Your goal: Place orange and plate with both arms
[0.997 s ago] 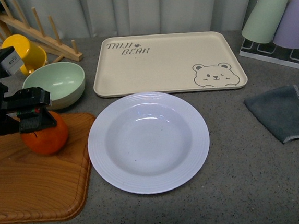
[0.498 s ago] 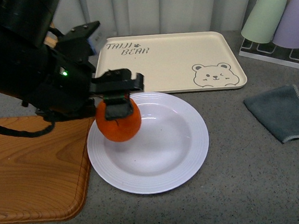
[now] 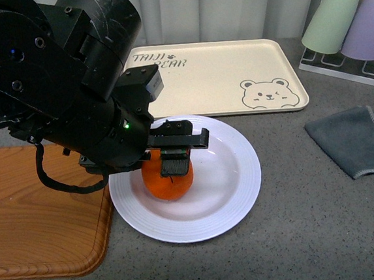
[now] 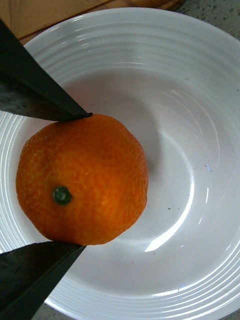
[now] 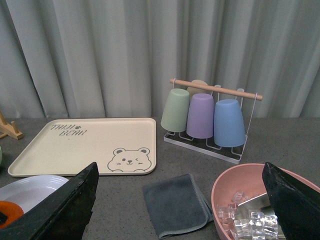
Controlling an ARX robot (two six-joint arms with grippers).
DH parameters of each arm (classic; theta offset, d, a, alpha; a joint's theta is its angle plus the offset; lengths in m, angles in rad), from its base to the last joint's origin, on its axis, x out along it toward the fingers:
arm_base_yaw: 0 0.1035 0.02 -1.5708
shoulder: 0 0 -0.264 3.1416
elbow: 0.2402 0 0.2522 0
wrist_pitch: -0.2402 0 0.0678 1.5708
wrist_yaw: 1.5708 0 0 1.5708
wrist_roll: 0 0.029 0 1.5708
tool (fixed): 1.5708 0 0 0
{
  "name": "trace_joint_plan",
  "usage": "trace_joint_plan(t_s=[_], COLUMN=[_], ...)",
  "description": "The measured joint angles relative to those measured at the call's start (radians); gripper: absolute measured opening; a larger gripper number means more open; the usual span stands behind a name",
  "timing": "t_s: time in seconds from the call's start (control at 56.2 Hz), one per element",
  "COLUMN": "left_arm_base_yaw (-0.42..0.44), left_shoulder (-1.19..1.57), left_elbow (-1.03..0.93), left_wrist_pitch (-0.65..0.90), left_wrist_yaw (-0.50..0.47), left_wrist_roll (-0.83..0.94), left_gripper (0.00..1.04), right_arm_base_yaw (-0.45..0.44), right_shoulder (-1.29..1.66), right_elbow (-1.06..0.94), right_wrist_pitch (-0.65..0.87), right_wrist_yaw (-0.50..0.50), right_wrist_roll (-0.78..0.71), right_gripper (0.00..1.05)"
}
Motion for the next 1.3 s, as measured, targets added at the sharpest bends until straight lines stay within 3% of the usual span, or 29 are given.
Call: trace_joint_plan(t_s=[0.231, 0.534, 0.819, 0.854, 0.89, 0.926, 1.032, 1.299], left_arm_base_yaw=[0.018, 0.072, 0.182, 0.186, 0.198, 0.211, 0.245, 0.308], left_shoulder=[-0.052, -0.259, -0.601, -0.631, -0.647, -0.661, -0.731, -0.886], left_elbow=[0.001, -0.082, -0.329, -0.418, -0.541, -0.635, -0.765, -0.895], left_wrist_pitch=[-0.005, 0.019, -0.006, 0.156, 0.444, 0.657, 0.973, 1.017], left_wrist_yaw=[0.006, -0.046, -0.128, -0.222, -0.313, -0.327, -0.314, -0.254], left_wrist_roll=[0.0, -0.027, -0.112, -0.069, 0.019, 0.073, 0.158, 0.201], left_gripper=[1.0, 0.98, 0.98, 0.93, 0.84, 0.76, 0.59, 0.14], right_arm_base_yaw=[0.0, 0.0, 0.0, 0.0, 0.0, 0.0, 0.0, 0.0], right_shoulder=[0.0, 0.0, 0.0, 0.0, 0.0, 0.0, 0.0, 0.0], right_elbow=[0.0, 0.0, 0.0, 0.0, 0.0, 0.0, 0.0, 0.0], right_wrist_pitch=[0.0, 0.0, 0.0, 0.0, 0.0, 0.0, 0.0, 0.0], right_wrist_yaw=[0.0, 0.0, 0.0, 0.0, 0.0, 0.0, 0.0, 0.0], right_wrist_roll=[0.0, 0.0, 0.0, 0.0, 0.0, 0.0, 0.0, 0.0], right_gripper=[0.96, 0.96, 0.96, 0.96, 0.96, 0.96, 0.96, 0.96])
